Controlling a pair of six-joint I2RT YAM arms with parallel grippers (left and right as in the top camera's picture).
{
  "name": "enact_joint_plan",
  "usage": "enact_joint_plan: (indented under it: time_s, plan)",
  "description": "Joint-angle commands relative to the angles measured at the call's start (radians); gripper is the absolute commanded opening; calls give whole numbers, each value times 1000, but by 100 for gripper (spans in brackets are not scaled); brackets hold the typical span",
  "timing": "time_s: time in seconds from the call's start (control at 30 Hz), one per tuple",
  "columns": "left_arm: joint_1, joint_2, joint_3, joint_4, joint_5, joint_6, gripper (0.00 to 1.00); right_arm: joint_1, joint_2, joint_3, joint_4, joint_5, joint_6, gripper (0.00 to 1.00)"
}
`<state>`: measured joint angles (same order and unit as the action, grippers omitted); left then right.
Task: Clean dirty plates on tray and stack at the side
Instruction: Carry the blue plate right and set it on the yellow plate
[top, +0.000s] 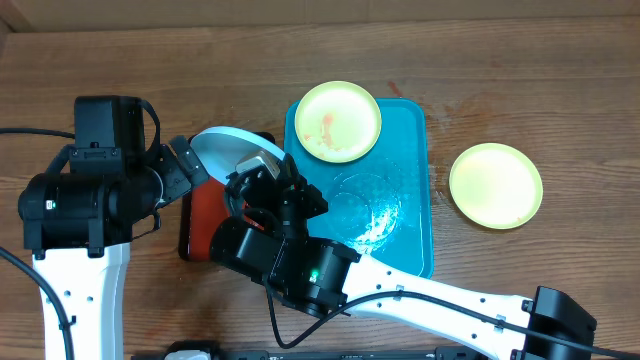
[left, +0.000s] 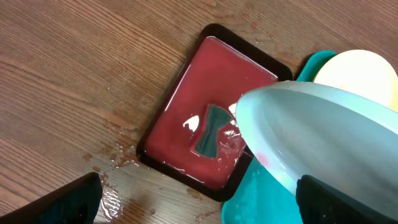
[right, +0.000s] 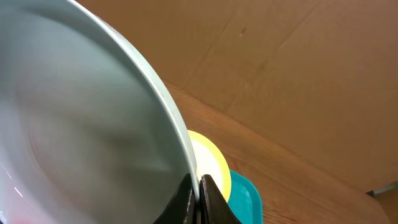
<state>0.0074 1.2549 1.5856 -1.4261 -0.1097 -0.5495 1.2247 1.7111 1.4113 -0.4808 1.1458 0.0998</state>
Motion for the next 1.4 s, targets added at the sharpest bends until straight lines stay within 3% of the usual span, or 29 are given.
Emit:
enact_joint_plan:
  time_s: [0.0,0.13,0.3,1.0,1.1,1.23,1.37]
  plan:
    - [0,-5,6,-3,-21,4,100,5,2,22,9,35,0,4]
    - [0,-5,6,-3,-21,3,100,-3,2,22,65,148,-9,4]
    - [0,-5,6,-3,-21,3,100,0,2,22,100,143,-75,4]
    - [0,-5,6,-3,-21,3,100,0,2,22,112,127,-75,4]
    - [0,-5,6,-3,-21,4,100,-5,2,22,89,10,-72,4]
    - [0,-5,6,-3,-21,4,100,-117,3,21,-47,-346,219,4]
    - [0,-5,6,-3,-21,3,100,-330,-4,34,-113,-711,369,4]
